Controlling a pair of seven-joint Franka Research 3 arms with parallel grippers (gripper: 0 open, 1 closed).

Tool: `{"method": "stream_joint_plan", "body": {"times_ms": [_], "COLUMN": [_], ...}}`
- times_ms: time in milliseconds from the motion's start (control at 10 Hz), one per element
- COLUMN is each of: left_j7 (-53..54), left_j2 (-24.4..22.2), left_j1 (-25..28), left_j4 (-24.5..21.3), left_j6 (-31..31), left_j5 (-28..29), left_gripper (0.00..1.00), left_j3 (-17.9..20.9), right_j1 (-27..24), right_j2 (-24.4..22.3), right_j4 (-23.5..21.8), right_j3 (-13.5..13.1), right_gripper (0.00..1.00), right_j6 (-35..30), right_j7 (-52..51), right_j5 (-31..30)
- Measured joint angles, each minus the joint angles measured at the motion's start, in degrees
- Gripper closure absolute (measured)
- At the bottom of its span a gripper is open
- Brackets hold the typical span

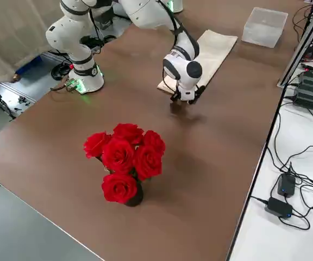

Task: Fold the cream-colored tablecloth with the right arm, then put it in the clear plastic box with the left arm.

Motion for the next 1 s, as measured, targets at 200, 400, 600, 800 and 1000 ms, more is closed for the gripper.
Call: {"method": "stream_joint_plan", "body": {"times_ms": [200,400,600,800,1000], "left_j7": [0.00,0.00,0.00,0.00,0.00], "left_j2": [0.00,0.03,0.05,0.05,0.06], "left_j1": [0.00,0.00,0.00,0.00,0.01], "left_j4": [0.00,0.00,0.00,0.00,0.00], "left_j6": [0.00,0.00,0.00,0.00,0.00], "left_j5": [0.00,0.00,0.00,0.00,0.00], "left_gripper": [0.00,0.00,0.00,0.00,0.00], "left_j3": [0.00,0.00,0.00,0.00,0.01], "right_j1": [0.02,0.03,0.05,0.09,0.25], "right_j2": [-0.03,-0.07,-0.16,-0.20,-0.21], "right_j4": [0.06,0.13,0.26,0.26,0.17], "right_j3": [0.15,0.43,0.88,1.52,2.09], "right_gripper": [0.64,0.70,0.85,0.92,0.92], "right_j6": [0.09,0.31,0.45,0.96,2.46], "right_j7": [0.00,-0.01,-0.06,-0.06,-0.14], "right_j5": [0.21,0.41,0.63,0.62,0.62]}}
